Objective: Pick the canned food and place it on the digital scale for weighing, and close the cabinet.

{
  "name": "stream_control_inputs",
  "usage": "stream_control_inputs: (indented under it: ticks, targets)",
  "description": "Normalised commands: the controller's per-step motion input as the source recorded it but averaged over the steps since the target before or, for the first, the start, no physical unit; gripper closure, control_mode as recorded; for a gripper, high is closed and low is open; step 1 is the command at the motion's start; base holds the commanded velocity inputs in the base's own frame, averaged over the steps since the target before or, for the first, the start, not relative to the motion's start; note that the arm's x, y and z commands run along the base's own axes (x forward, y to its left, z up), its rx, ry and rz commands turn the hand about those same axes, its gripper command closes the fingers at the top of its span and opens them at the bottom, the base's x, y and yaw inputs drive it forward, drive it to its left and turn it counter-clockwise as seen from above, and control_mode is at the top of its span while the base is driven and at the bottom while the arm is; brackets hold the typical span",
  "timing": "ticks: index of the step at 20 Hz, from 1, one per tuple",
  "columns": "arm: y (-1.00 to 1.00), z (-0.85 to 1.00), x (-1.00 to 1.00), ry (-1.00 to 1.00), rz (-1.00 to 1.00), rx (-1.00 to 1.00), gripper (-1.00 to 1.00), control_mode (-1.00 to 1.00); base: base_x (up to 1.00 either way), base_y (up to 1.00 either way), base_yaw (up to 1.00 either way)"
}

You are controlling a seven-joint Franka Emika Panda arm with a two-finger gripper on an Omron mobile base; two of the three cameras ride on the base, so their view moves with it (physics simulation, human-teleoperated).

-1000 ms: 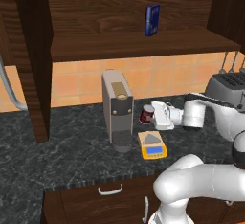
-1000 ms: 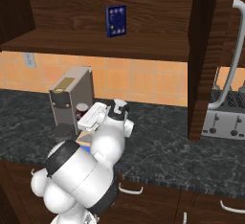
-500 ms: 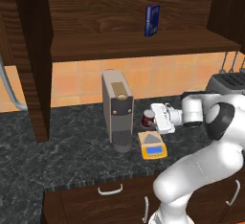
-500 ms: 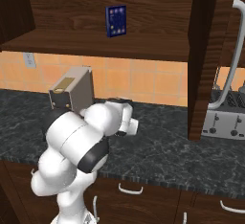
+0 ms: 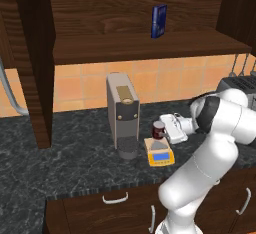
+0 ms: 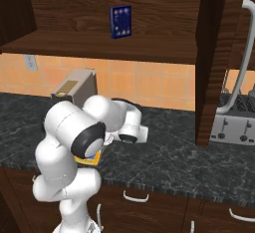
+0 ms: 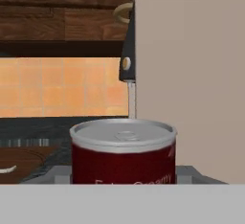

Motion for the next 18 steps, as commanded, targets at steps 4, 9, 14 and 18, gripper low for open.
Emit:
stream_control_inputs:
  ticks: [4,9,14,18]
  targets:
    - [0.00,-0.31,-0.32,0.19,0.00,-0.03,1.00,-1.00,0.00,0.00,0.00]
    - [0.00,-0.26,-0.20,0.11,0.00,-0.02,1.00,-1.00,0.00,0.00,0.00]
    - [0.00,-0.05,-0.29,-0.06,0.00,0.00,1.00,-1.00,0.00,0.00,0.00]
    - [0.14,0.06,-0.87,-0.32,0.00,-0.01,1.00,-1.00,0.00,0.00,0.00]
